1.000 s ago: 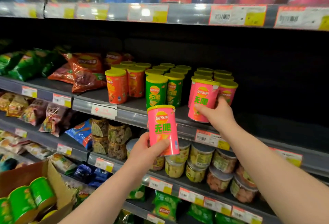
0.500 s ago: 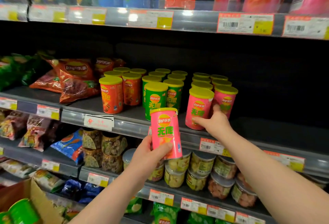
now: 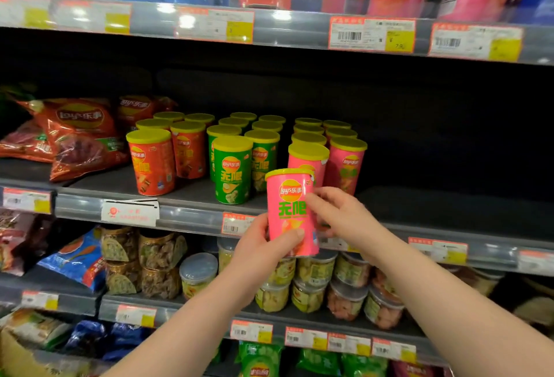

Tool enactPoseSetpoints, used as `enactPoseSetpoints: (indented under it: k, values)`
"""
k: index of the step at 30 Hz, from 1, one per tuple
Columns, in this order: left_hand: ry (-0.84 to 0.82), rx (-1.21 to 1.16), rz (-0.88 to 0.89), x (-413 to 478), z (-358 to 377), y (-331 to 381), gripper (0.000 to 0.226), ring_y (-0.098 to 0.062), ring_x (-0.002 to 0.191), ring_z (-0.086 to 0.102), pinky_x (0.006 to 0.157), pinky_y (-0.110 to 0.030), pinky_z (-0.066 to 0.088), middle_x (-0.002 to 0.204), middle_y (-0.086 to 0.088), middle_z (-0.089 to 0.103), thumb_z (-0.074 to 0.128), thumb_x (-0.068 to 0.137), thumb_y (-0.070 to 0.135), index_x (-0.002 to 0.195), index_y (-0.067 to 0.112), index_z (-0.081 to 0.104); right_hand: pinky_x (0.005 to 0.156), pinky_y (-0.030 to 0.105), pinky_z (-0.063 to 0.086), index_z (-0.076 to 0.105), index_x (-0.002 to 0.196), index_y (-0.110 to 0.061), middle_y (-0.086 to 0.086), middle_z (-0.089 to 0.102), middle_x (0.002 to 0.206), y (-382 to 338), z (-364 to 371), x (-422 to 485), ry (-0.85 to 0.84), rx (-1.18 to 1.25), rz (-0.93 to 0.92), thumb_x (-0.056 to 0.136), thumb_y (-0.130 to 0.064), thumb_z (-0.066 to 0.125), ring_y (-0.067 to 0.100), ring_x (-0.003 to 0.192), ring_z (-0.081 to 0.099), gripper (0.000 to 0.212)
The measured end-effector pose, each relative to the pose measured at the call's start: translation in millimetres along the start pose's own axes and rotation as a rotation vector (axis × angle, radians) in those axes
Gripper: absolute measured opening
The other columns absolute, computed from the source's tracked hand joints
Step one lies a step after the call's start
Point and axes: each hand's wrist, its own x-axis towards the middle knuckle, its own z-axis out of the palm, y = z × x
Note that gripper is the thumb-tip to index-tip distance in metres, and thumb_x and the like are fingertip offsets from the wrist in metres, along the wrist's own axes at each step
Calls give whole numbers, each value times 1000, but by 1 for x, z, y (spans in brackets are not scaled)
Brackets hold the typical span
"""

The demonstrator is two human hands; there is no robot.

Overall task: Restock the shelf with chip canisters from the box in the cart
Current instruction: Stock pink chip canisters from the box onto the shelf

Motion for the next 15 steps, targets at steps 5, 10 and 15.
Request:
enactPoseSetpoints:
  k: [5,10,15]
  values:
    - [-23,108,54,4,22,6,39,0,83,64,68,-18,49,96,13,67,76,71,40,103,38,55,76,27,57,49,109,-33,-3,66,110,5,-13,-16,-19,72,-23,81,-22,71,10,98,65,37]
    - [3,522,218,10,26,8,53,-2,107,52,83,-18,39,118,17,53,69,79,47,124,34,47,84,35,55,47,120,-26,-3,63,114,9,-41,-7,189,108,-62,79,-23,74,12,101,63,50]
    - [-1,1120,445,14,17,-3,50,-16,115,51,93,-29,44,124,4,55,52,87,50,126,19,53,78,24,48,43,132,-17,-2,57,117,19,-60,14,357,-2,-63,77,-22,77,7,95,57,65]
